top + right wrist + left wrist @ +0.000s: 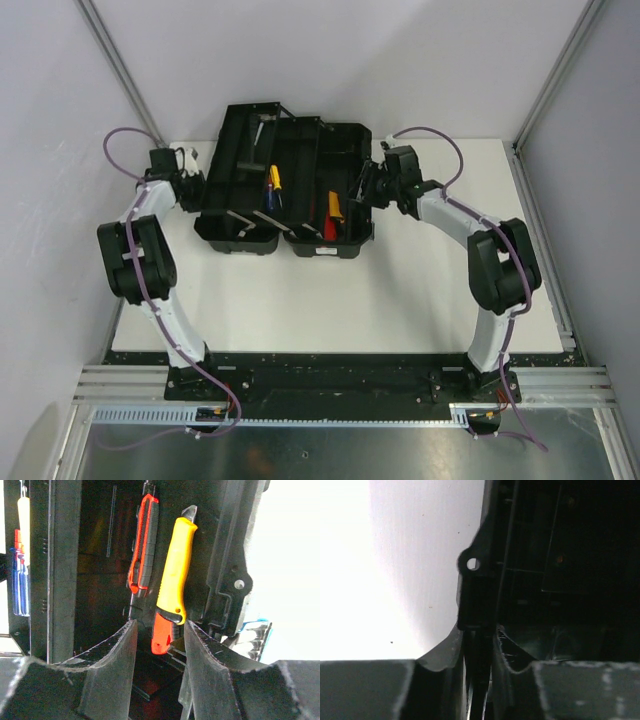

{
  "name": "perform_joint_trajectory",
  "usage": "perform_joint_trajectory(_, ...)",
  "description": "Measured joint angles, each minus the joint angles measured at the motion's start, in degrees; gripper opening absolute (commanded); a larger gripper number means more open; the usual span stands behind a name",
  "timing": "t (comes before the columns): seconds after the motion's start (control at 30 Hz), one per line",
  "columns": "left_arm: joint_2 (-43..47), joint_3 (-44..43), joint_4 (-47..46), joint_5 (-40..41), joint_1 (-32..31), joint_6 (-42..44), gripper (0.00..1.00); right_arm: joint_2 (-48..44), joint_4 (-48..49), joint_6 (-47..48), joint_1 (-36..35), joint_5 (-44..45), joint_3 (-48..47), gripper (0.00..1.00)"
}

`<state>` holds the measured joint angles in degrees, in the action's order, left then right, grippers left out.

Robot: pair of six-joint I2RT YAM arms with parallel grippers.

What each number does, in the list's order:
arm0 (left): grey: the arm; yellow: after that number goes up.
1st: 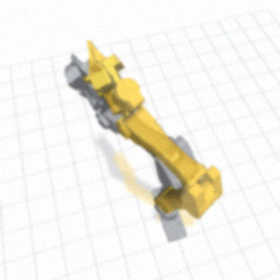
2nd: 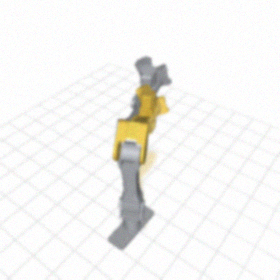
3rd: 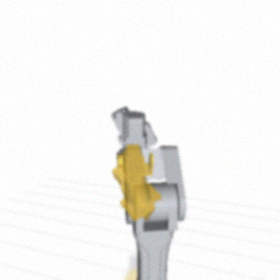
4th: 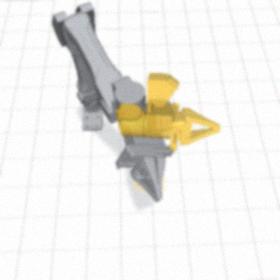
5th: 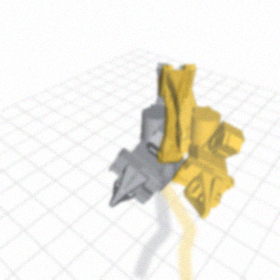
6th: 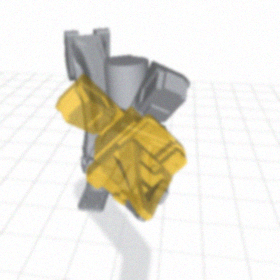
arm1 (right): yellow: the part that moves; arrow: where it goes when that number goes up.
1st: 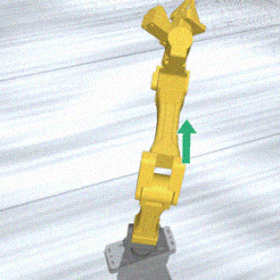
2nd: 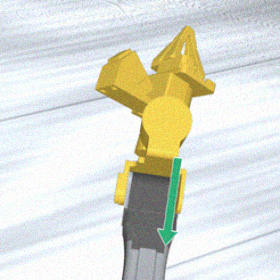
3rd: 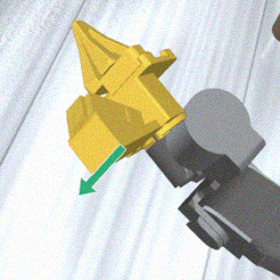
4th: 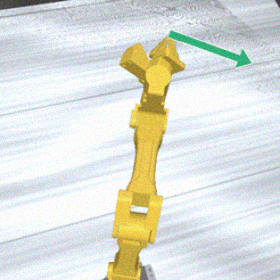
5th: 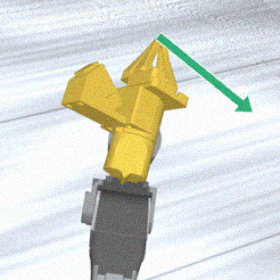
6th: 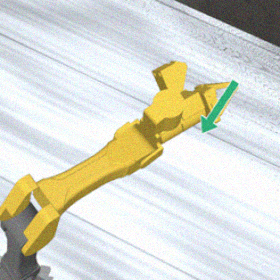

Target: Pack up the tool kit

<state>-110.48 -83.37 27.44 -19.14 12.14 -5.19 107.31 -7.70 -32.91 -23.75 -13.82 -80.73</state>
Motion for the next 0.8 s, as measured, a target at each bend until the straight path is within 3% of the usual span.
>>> perform_joint_trajectory(0.07,0.0,-0.1,0.1,0.8,-0.6,2.4,0.03,0.7,0.4,-0.6,0.0,-0.5,0.2,0.46)
perform_joint_trajectory(0.13,0.3,-0.3,0.5,2.7,-1.3,4.5,0.01,0.9,0.7,-1.2,-0.1,-0.5,0.2,0.46)
perform_joint_trajectory(0.47,2.6,-0.3,2.3,10.7,-5.1,5.5,0.0,0.5,1.9,-7.7,-0.3,7.5,1.7,0.45)
perform_joint_trajectory(0.8,7.1,-0.3,5.4,20.4,-9.7,3.1,0.0,-6.7,3.7,-9.4,0.9,13.2,7.9,0.49)
